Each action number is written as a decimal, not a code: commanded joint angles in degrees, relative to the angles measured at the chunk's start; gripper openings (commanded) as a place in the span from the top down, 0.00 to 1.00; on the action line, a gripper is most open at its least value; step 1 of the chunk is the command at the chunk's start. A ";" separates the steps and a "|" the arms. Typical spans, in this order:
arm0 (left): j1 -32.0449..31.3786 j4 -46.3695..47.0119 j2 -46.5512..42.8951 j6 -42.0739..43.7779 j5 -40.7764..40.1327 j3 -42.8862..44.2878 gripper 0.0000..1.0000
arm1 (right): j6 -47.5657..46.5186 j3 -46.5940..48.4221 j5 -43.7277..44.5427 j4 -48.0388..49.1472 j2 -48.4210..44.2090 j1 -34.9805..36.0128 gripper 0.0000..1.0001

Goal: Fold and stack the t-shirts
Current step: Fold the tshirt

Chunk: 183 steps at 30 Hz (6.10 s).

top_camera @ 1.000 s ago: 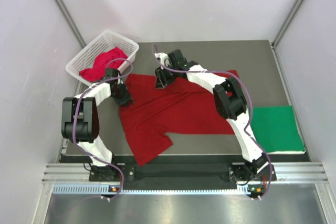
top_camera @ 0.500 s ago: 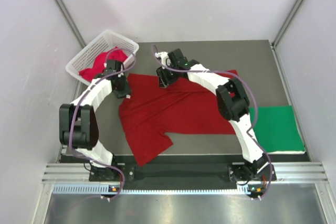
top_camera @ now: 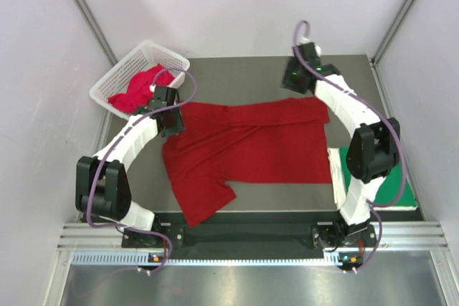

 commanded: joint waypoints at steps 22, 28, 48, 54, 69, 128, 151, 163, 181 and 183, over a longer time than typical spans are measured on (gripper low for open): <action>6.21 9.02 10.26 5.07 13.09 -3.59 0.59 | 21.18 -2.88 8.24 -17.19 7.84 -20.41 0.56; 6.03 8.67 9.73 5.33 13.26 -3.68 0.95 | 24.35 -3.14 6.84 -18.42 10.83 -23.56 0.57; 5.51 6.38 7.45 4.45 10.36 -1.04 1.00 | 30.24 -5.60 6.14 -15.88 15.75 -23.93 0.61; 5.51 5.24 6.75 4.19 8.44 1.15 1.00 | 26.39 -4.73 6.13 -13.33 15.50 -24.72 1.00; 5.15 -2.50 -9.57 1.38 -6.16 30.16 1.00 | 5.99 -2.17 -1.50 -5.77 -22.70 -30.26 1.00; -7.15 30.28 16.41 65.61 41.04 -0.08 0.56 | 3.79 -41.64 -18.82 6.01 -29.86 -32.11 1.00; -8.99 27.47 23.62 75.02 43.42 4.41 0.55 | 3.52 -41.02 -20.06 7.06 -27.93 -32.19 1.00; -10.31 26.50 20.38 76.00 38.58 3.80 1.00 | 3.43 -40.94 -20.06 7.15 -27.66 -32.55 1.00; -12.86 64.11 5.51 68.26 0.37 17.72 1.00 | 18.10 1.67 -16.98 9.08 -20.11 -31.49 1.00; -12.86 64.74 7.96 68.61 -3.77 23.28 1.00 | 20.30 6.68 -17.59 11.46 -19.14 -31.49 1.00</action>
